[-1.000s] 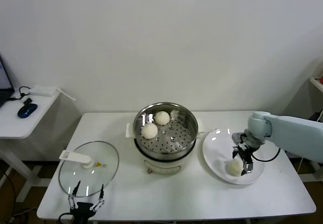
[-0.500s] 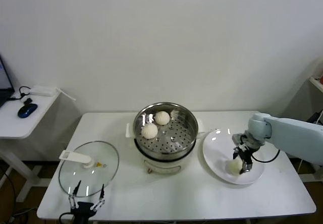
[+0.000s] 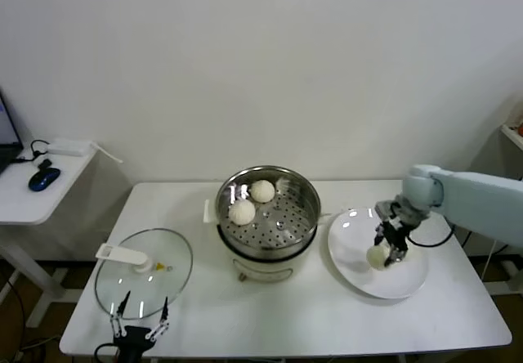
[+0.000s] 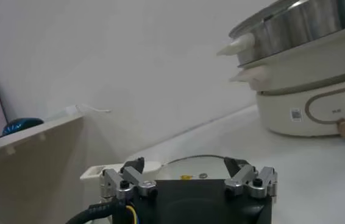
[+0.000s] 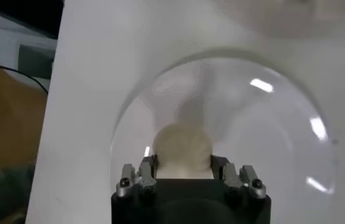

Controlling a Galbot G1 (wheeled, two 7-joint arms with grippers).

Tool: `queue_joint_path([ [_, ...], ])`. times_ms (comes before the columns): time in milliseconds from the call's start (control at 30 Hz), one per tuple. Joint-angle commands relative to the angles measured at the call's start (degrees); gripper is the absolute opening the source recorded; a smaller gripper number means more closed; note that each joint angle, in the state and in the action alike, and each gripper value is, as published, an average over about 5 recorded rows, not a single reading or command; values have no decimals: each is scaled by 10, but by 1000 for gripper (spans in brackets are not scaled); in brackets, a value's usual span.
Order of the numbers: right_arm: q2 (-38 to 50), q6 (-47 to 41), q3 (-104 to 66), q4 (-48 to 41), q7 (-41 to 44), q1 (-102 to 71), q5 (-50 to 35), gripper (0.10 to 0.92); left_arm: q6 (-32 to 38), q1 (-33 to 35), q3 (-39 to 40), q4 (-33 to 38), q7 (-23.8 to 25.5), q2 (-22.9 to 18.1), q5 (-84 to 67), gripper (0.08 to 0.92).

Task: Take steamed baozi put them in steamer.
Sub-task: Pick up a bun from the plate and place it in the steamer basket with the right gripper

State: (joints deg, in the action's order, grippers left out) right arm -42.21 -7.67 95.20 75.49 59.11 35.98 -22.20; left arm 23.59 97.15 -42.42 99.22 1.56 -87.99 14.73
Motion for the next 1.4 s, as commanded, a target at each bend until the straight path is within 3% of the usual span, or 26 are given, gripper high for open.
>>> queue_joint_path([
  [33, -56, 87, 87, 48, 25, 228, -91, 589, 3, 2, 1, -3, 0, 2, 2, 823],
  [300, -130, 203, 53, 128, 12, 312, -116, 587, 3, 5, 2, 2, -1, 3, 4, 823],
  [533, -199, 394, 25, 135, -74, 276, 36, 583, 9, 6, 2, -4, -7, 0, 11, 823],
  [700, -235, 406, 10, 134, -108, 203, 106, 572, 10, 6, 6, -2, -8, -2, 13, 823],
  [1000, -282, 428, -50, 24, -125, 35, 221, 577, 10, 10, 0, 7, -9, 0, 7, 823],
  [1400, -306, 441, -55, -42, -127, -20, 245, 577, 12, 11, -4, 3, -10, -2, 4, 823],
])
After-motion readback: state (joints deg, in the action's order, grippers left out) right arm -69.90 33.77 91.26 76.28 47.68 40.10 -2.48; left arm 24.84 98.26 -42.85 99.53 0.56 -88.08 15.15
